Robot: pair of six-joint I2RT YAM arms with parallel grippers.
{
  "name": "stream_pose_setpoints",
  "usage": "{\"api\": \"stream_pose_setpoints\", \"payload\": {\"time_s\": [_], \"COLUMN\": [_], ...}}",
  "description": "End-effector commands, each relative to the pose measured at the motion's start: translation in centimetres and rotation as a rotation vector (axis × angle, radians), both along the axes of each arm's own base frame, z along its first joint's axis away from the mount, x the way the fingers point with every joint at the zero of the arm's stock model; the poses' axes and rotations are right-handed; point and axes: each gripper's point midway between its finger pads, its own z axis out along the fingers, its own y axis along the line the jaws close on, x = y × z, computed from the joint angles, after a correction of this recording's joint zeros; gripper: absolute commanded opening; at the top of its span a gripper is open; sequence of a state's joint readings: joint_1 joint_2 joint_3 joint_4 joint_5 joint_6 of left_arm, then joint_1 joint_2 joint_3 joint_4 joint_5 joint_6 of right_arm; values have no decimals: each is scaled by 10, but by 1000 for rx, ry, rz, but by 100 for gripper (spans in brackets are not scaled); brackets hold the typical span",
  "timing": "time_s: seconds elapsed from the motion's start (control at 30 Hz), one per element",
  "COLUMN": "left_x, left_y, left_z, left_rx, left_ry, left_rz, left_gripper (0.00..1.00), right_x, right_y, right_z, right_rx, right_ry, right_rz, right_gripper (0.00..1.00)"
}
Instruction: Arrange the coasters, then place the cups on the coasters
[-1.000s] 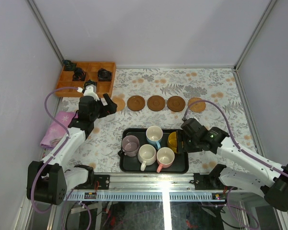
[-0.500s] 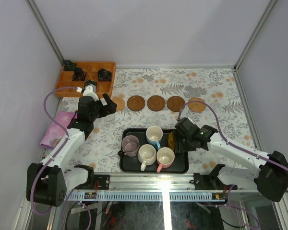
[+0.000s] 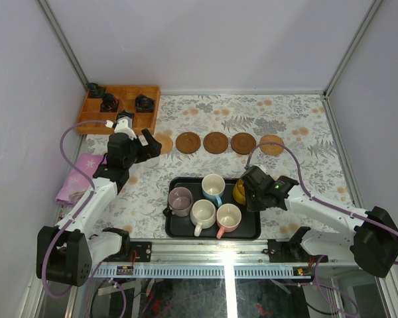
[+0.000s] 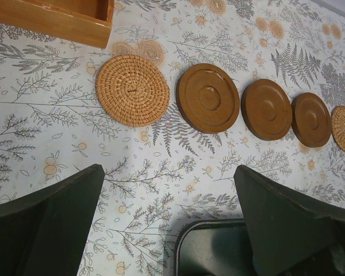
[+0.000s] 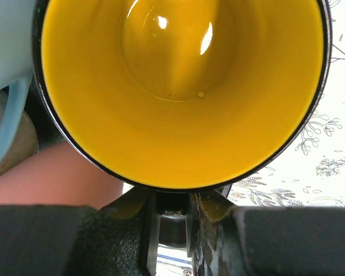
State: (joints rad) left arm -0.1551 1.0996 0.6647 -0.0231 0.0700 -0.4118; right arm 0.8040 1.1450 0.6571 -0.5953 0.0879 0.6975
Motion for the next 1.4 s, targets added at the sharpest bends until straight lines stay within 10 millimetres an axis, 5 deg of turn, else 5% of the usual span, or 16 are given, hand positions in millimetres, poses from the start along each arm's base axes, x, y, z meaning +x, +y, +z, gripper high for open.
{"api": "stream_pose_setpoints", "payload": {"time_s": [0.0,0.13,0.67,0.8,0.97,1.37], "left_x": [0,-1,-2,-3,-3,-2], "left_y": [2,3,4,4,5,6], "left_z": [7,7,6,6,6,9], "left_rx": [18,18,21,22,19,18], "left_ry": [-34,-35,-35,-36,-33,-47], "left_rz": [-4,0,3,5,8,18], "left_gripper": [97,97,97,97,97,97], "right_x": [6,10,23,24,28,58], "right_y": [5,5,10,7,6,11], "right_z": [2,3,16,14,15,58], "right_rx": [8,-9,3,-17,-26,-49], "right_ry": [-21,-28,-92,-96,-113,-279], "right_rz": [-9,-8,-39,-47,-53,-38], "right_gripper": [22,34,44,36,1,0]}}
